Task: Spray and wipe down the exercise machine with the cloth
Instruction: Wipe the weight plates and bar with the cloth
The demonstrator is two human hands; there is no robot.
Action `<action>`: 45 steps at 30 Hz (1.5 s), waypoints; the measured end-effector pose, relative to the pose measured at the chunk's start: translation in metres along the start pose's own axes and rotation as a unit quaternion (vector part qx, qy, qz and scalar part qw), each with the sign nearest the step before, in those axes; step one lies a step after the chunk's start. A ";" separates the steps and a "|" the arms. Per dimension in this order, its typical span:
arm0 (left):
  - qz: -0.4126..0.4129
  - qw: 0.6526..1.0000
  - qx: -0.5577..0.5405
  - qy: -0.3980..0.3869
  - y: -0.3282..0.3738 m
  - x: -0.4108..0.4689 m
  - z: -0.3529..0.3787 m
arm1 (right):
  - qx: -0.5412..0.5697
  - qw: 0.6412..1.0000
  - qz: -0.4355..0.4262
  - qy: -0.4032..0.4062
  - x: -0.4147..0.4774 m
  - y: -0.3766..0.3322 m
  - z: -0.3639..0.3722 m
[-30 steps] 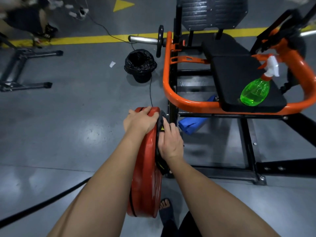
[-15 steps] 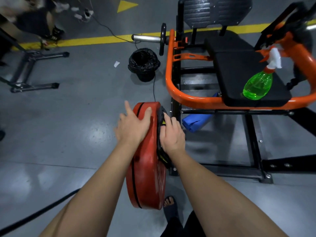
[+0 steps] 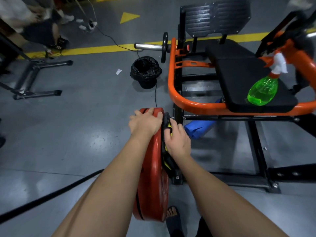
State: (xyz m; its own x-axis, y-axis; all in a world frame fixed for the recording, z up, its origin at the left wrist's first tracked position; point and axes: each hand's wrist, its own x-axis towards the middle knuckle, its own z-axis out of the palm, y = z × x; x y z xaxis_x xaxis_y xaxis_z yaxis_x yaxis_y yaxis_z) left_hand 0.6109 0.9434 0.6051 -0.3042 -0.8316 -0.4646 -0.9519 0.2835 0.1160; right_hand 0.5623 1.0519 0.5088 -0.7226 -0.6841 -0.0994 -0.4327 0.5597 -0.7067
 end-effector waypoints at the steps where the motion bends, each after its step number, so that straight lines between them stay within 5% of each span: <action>1: 0.006 1.000 -0.005 0.004 -0.003 -0.004 0.002 | -0.003 1.000 0.018 -0.008 0.003 -0.001 0.001; 8: 0.034 0.995 -0.031 0.086 -0.017 -0.034 0.016 | 0.011 1.000 0.016 -0.014 0.001 -0.003 -0.005; 16: 0.039 0.995 -0.029 0.090 -0.017 -0.029 0.017 | 0.037 0.986 -0.133 0.090 -0.040 0.003 -0.012; 23: 0.036 0.993 -0.033 0.103 -0.020 -0.029 0.021 | 0.103 0.995 0.006 0.011 0.016 -0.008 -0.003; 28: 0.035 0.993 -0.036 0.107 -0.020 -0.032 0.020 | 0.122 0.983 -0.074 0.112 -0.041 -0.009 -0.008; 36: 0.034 0.992 -0.038 0.117 -0.021 -0.039 0.020 | 0.111 0.993 0.024 0.016 0.022 -0.008 -0.002; 42: 0.035 0.992 -0.033 0.115 -0.020 -0.038 0.021 | 0.126 0.986 -0.083 0.076 -0.041 0.002 -0.006; 45: 0.034 0.991 -0.033 0.122 -0.021 -0.038 0.022 | 0.107 0.993 -0.035 0.038 -0.001 -0.002 -0.002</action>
State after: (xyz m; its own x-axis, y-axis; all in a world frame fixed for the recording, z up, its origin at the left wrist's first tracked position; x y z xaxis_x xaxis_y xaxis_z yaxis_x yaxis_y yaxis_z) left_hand 0.6429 0.9798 0.6015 -0.3602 -0.9047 -0.2276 -0.9264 0.3183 0.2011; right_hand 0.5624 1.0525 0.5116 -0.7366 -0.6763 0.0018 -0.3647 0.3950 -0.8432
